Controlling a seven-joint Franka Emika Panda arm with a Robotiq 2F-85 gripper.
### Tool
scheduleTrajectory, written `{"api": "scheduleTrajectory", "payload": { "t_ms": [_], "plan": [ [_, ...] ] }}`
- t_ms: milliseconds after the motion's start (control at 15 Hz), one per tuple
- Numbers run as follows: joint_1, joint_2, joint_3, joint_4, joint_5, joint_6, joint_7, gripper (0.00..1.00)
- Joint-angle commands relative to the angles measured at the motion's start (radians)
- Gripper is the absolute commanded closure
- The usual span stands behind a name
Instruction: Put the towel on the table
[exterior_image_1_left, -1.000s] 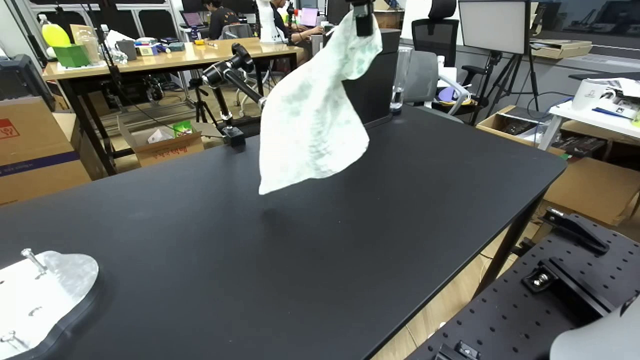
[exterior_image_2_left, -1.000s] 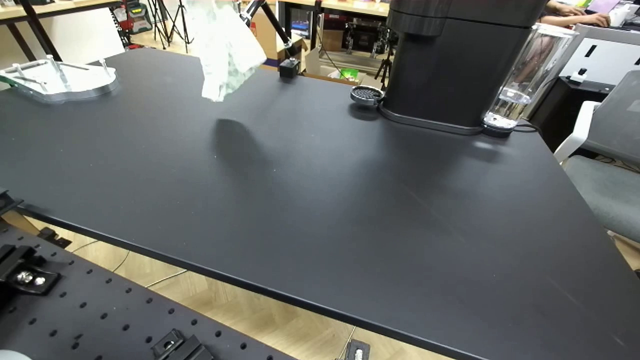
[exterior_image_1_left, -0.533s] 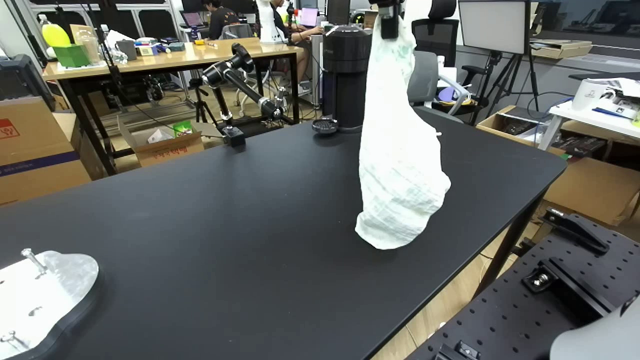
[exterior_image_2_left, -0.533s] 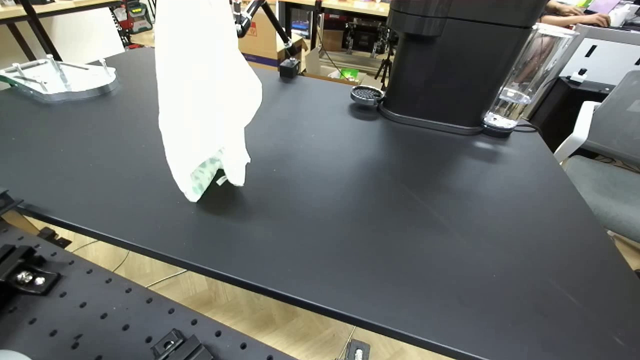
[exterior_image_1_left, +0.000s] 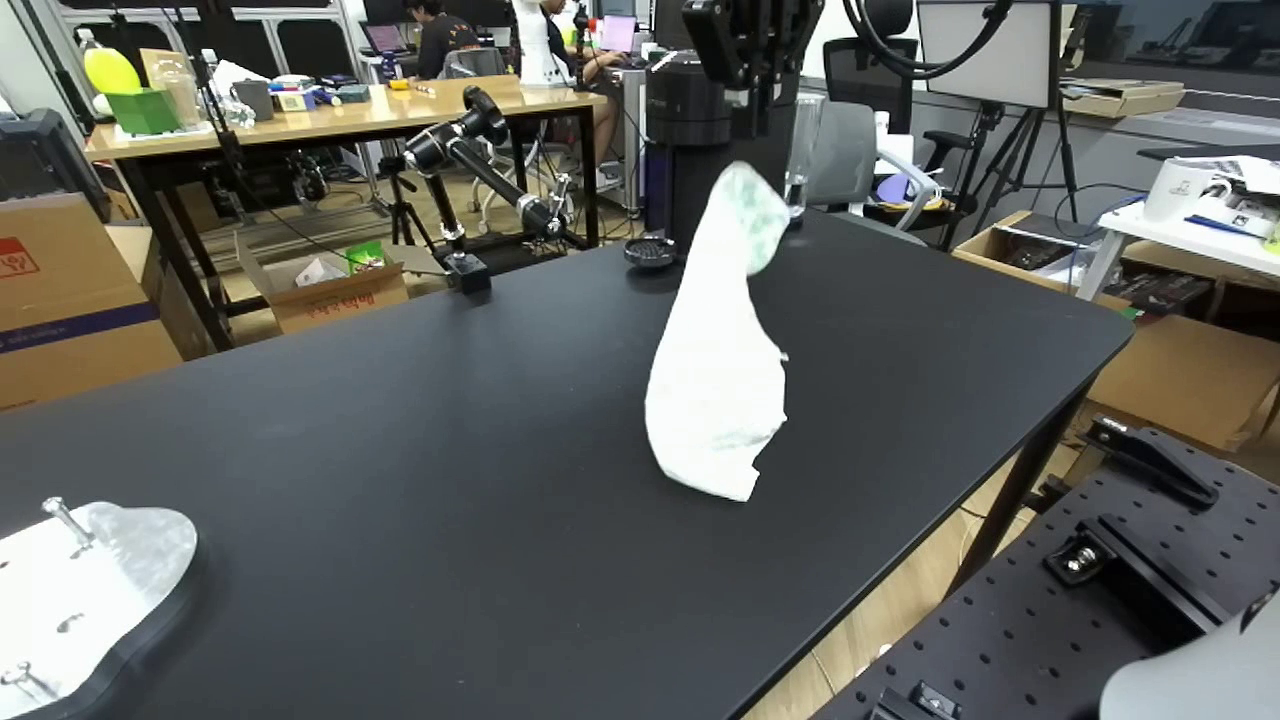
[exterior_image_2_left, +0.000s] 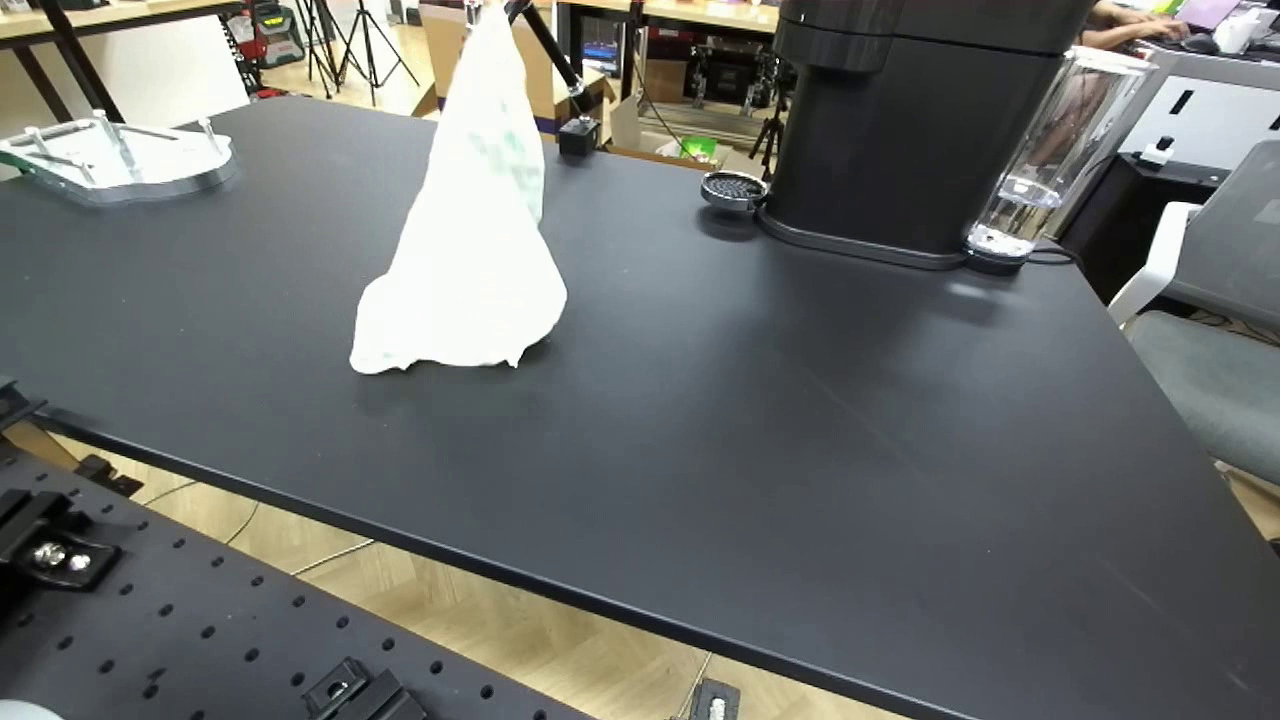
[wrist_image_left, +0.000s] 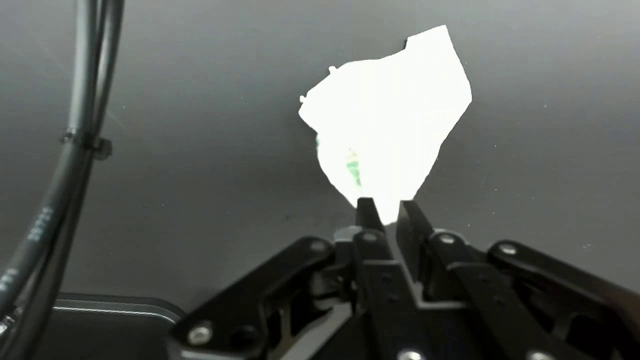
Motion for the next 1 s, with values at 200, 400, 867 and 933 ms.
{"api": "scheduleTrajectory", "payload": {
  "t_ms": [200, 400, 867, 933],
  "plan": [
    [0.010, 0.012, 0.013, -0.002, -0.003, 0.027, 0.045, 0.31],
    [0.018, -0.017, 0.018, -0.014, 0.005, -0.001, 0.043, 0.11],
    [0.047, -0.113, 0.016, -0.053, 0.030, -0.112, -0.013, 0.00],
    [0.055, -0.117, 0.010, -0.055, 0.050, -0.136, -0.028, 0.00]
  ]
}}
